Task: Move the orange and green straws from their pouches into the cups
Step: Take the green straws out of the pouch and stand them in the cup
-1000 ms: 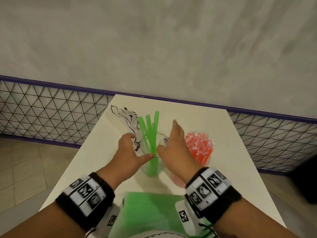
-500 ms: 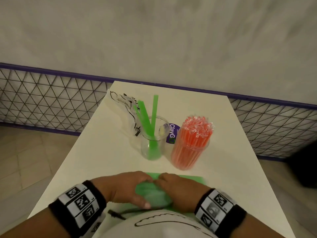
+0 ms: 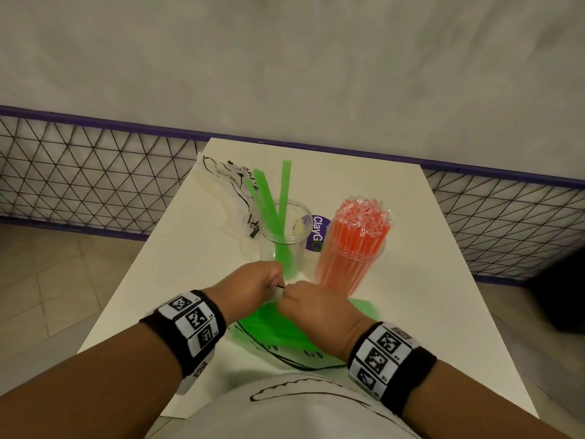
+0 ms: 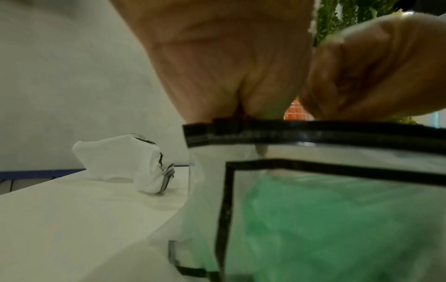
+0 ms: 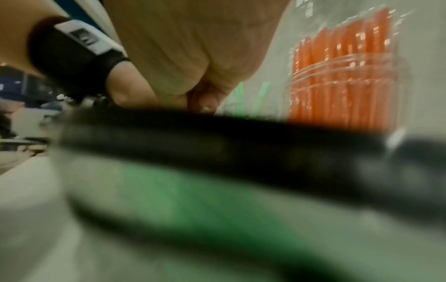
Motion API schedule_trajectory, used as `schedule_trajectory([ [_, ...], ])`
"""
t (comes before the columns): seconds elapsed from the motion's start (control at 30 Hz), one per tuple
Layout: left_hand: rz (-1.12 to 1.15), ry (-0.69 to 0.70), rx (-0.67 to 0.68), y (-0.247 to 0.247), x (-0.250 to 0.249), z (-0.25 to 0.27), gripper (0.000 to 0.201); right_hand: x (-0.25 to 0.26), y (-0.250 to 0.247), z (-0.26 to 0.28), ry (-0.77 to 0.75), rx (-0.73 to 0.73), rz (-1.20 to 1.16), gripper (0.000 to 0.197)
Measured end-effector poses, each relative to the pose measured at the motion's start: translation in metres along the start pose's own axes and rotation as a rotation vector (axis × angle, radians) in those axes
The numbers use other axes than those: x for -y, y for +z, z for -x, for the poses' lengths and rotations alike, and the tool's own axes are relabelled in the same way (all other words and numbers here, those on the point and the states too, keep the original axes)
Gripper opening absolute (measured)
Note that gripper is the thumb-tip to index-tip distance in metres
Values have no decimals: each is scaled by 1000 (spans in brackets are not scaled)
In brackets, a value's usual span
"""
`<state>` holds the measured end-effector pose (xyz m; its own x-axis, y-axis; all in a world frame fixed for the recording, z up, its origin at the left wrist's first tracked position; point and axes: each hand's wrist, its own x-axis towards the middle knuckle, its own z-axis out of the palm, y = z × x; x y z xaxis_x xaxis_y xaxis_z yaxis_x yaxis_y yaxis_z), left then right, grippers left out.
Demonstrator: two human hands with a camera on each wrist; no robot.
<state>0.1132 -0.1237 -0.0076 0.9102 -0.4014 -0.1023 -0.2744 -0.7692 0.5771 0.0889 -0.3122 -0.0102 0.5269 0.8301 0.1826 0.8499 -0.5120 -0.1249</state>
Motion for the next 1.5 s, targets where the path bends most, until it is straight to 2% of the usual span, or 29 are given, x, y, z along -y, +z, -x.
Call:
schedule_trajectory([
  [0.03,-55,17,17,0,-2,0,23,-1,8,1,-10,59,1,32],
  [0.1,-114,69,46,2,-1,2,22,-8,20,2,90,156,-41,32],
  [0.17,-158,101,97,4,5,9,31,-14,25,4,254,241,-112,52],
  [0.23,-202,123,111,6,17,15,48,-16,24,8,329,291,-125,64],
  [0.37,-95,-102,213,4,33,29,80,-14,15,6,346,339,-118,64],
  [0.43,-11,-140,264,5,34,31,91,-10,10,1,356,338,-102,59],
  [0.53,87,-179,284,4,30,28,98,4,5,-12,255,270,-31,53],
  [0.67,133,-161,274,3,20,27,86,20,6,-30,172,263,-8,46],
  [0.8,101,-112,245,1,22,25,63,27,12,-36,221,415,34,37],
  [0.9,44,-121,280,-4,28,24,64,29,13,-40,259,516,97,33],
  [0.97,32,-123,309,-7,27,23,67,27,12,-41,291,527,89,32],
  [1.13,31,-137,341,-9,27,21,56,20,9,-37,340,457,-6,43],
  [1.3,17,-165,314,-6,32,19,69,12,4,-30,389,332,-190,38],
  [1.5,56,-156,200,-6,36,18,47,15,-22,-25,403,175,-386,24],
])
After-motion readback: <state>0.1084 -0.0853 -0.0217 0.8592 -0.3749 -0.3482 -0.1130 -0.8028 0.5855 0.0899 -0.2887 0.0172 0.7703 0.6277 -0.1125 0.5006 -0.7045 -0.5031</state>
